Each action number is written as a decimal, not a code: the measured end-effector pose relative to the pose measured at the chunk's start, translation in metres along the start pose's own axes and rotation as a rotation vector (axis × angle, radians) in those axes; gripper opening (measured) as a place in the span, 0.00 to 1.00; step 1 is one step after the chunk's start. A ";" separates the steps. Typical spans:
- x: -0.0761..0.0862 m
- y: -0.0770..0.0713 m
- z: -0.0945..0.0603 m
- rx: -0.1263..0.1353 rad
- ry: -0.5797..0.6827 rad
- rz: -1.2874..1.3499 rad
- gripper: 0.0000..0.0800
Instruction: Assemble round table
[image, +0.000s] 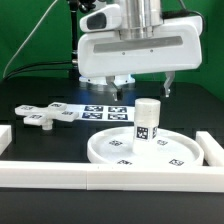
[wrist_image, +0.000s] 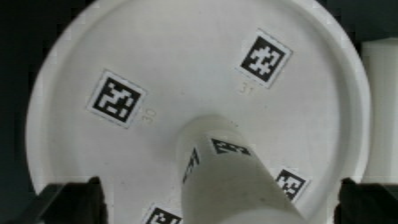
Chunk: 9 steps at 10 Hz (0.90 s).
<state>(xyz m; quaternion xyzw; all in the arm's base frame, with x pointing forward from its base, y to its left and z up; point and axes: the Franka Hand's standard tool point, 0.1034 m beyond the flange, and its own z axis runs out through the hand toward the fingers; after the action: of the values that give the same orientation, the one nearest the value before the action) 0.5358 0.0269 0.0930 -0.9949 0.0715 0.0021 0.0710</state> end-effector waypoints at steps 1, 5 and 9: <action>0.000 0.000 0.001 0.000 -0.002 0.000 0.81; -0.007 0.003 -0.004 -0.036 -0.026 -0.171 0.81; -0.015 0.044 -0.022 -0.009 -0.031 -0.238 0.81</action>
Offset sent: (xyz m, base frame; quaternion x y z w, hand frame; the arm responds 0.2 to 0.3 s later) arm 0.0000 0.0000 0.0000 0.0000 0.0000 0.0000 1.0000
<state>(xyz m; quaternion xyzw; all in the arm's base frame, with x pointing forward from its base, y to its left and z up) 0.5148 -0.0175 0.1088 -0.9965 -0.0484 0.0093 0.0673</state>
